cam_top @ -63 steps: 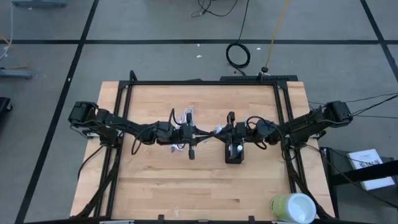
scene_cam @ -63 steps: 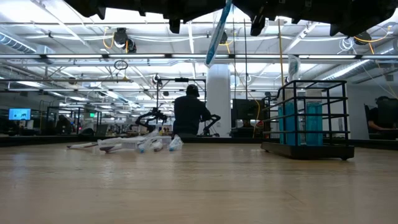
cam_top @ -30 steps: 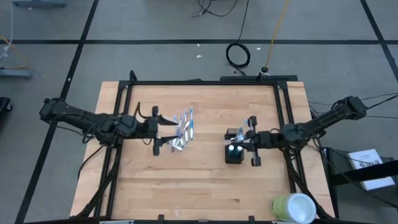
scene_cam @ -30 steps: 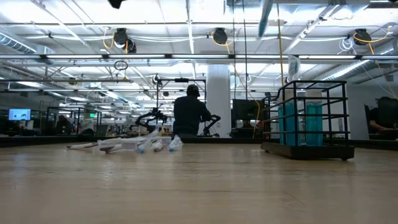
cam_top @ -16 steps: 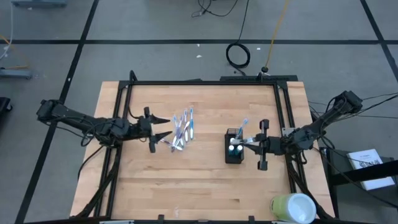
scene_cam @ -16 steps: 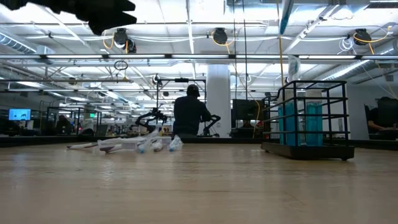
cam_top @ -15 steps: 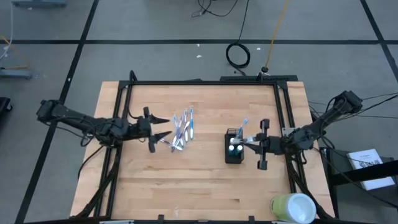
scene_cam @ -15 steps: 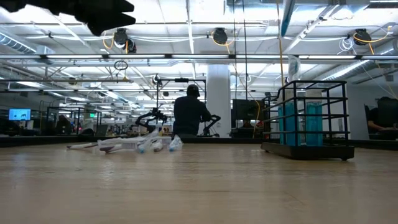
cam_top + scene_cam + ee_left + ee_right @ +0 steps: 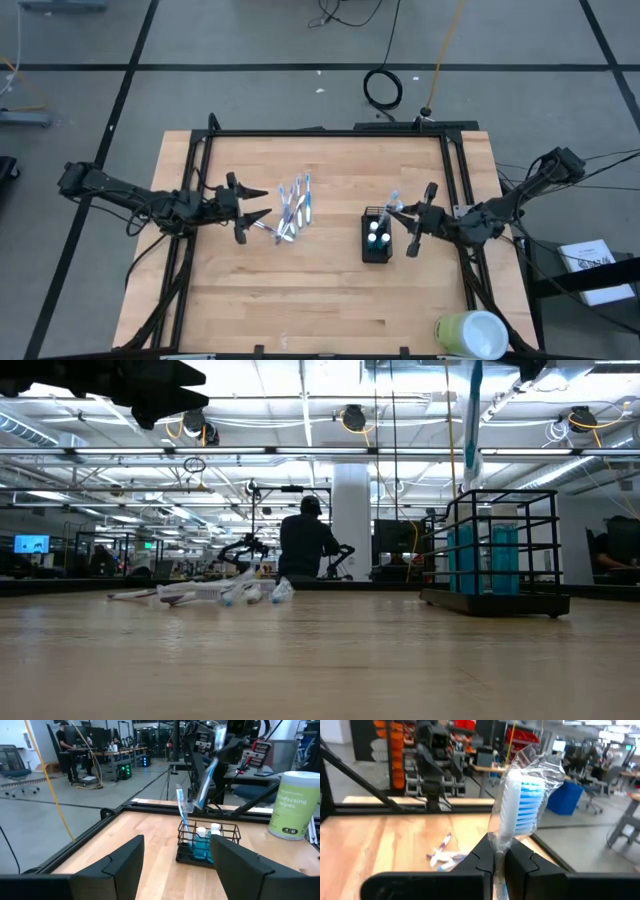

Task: Pick & Place toothbrushing station
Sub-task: Put the blue toothbrush into the black organizer

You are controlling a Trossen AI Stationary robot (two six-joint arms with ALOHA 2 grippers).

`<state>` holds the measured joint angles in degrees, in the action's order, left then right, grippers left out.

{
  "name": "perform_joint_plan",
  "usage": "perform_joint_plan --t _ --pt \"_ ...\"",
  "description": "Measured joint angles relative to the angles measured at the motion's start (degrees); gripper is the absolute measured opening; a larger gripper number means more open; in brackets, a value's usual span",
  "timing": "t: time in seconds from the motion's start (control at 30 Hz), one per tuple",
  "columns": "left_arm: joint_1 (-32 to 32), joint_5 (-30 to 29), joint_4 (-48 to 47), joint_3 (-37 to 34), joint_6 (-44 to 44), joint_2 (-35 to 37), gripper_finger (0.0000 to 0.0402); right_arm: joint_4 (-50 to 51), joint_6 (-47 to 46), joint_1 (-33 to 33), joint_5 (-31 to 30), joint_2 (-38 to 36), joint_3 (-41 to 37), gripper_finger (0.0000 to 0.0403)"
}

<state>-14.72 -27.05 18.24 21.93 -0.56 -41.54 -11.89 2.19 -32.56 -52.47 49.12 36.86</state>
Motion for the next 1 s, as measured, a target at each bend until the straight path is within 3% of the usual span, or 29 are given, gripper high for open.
perform_joint_plan --t 0.43,1.0 --pt "0.0 0.0 -0.5 0.0 -0.3 -0.1 0.0235 7.5 -6.7 4.1 0.0 0.0 0.0 0.0011" --pt "0.0 0.0 -1.8 0.0 -1.5 -0.1 0.0234 5.6 -12.2 7.5 0.2 -3.0 -5.5 0.0011"
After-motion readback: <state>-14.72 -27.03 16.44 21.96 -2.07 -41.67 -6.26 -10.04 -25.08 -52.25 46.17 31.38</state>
